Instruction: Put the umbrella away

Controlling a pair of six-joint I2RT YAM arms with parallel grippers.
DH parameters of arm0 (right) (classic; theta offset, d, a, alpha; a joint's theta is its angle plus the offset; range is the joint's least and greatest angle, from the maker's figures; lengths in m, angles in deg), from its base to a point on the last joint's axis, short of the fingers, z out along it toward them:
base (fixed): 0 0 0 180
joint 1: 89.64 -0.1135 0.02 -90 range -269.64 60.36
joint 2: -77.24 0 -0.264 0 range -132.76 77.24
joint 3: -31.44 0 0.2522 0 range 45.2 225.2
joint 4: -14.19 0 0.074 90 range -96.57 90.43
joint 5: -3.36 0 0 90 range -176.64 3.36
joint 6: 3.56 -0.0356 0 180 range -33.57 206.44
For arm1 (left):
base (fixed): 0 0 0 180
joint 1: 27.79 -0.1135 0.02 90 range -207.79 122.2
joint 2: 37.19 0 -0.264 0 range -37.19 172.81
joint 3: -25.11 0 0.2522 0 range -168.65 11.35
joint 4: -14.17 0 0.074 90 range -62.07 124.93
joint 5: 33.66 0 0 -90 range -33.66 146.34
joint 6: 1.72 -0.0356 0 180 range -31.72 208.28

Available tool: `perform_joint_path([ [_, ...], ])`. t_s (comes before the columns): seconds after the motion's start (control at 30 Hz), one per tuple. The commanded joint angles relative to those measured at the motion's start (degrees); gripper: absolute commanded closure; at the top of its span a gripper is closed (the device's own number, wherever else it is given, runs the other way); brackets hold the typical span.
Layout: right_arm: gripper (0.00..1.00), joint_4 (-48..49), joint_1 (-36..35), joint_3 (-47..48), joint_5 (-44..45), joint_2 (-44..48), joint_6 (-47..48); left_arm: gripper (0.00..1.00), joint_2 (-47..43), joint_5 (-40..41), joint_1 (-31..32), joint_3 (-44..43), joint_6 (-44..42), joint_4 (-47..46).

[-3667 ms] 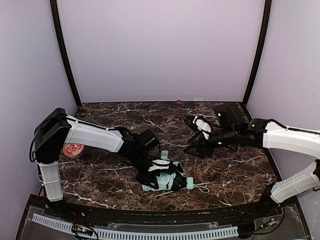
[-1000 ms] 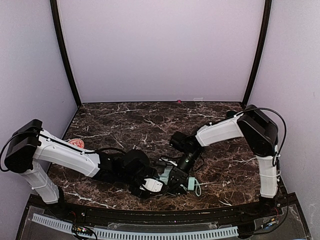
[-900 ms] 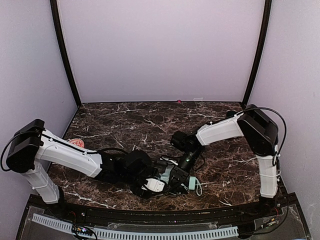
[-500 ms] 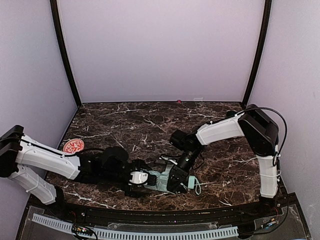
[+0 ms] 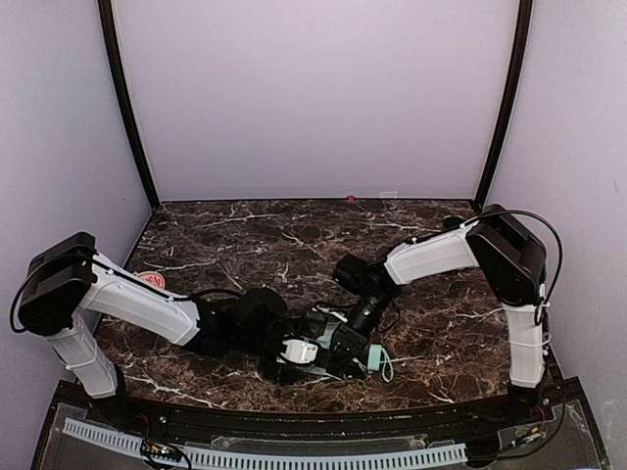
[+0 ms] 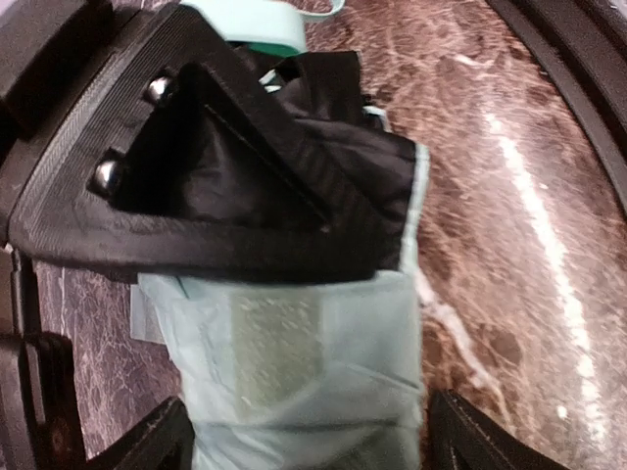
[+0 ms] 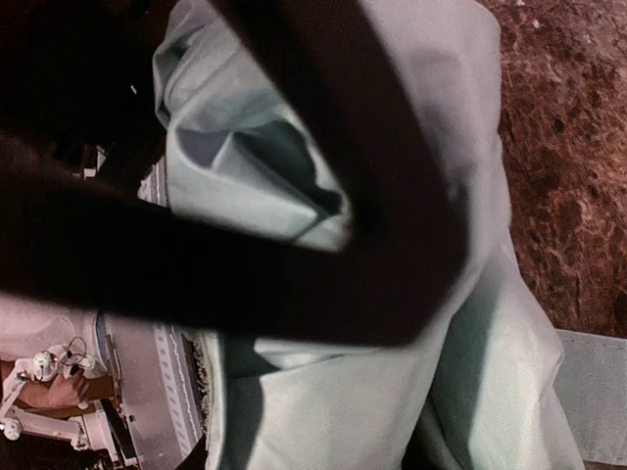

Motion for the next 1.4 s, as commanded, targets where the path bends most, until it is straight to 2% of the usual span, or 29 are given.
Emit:
perform_joint_path([
  [0.0,0.82,1.01,-0.57,-1.24,6.93,-1.92,-2.14,0.18,6.30,3.05,-0.51,-6.29,-0.39,13.94],
  [0.07,0.76,2.63,-0.36,-1.18,7.68,-1.58,-3.56,0.28,7.33,2.39,-0.51,-6.96,-0.07,16.68],
  [0.13,0.70,5.30,0.23,-1.57,8.64,-0.66,-5.15,0.44,7.52,0.28,-0.51,-8.23,0.84,20.42],
  [0.23,0.56,9.57,1.57,-2.23,11.72,1.38,-8.07,0.63,7.67,-2.33,-0.52,-7.92,1.87,23.10],
  [0.4,0.41,16.10,2.91,-5.28,14.38,9.27,-8.65,0.77,9.11,-5.38,-0.60,-8.91,3.47,29.76],
  [0.53,0.35,19.83,3.93,-8.22,15.84,16.50,-7.61,0.85,12.65,-7.37,-0.92,-11.13,4.91,36.07],
  [0.8,0.35,20.28,4.69,-18.02,22.68,29.28,-4.79,0.91,17.31,-12.58,-2.83,-15.37,7.53,41.89],
  [1.0,0.37,31.31,3.14,-29.58,30.26,44.54,-7.57,0.97,20.73,-17.84,-5.76,-19.03,9.88,45.34],
  [1.13,0.36,38.46,-4.04,-35.27,43.93,49.22,-2.77,1.00,22.28,-20.07,-7.19,-21.42,10.79,47.79],
  [1.3,0.35,44.42,-17.44,-35.12,57.56,45.73,10.12,1.00,23.86,-23.54,-9.03,-24.48,11.65,51.87],
  [1.37,0.34,43.59,-19.97,-32.52,58.74,42.76,13.80,1.00,24.69,-23.59,-9.54,-25.24,11.63,53.31],
])
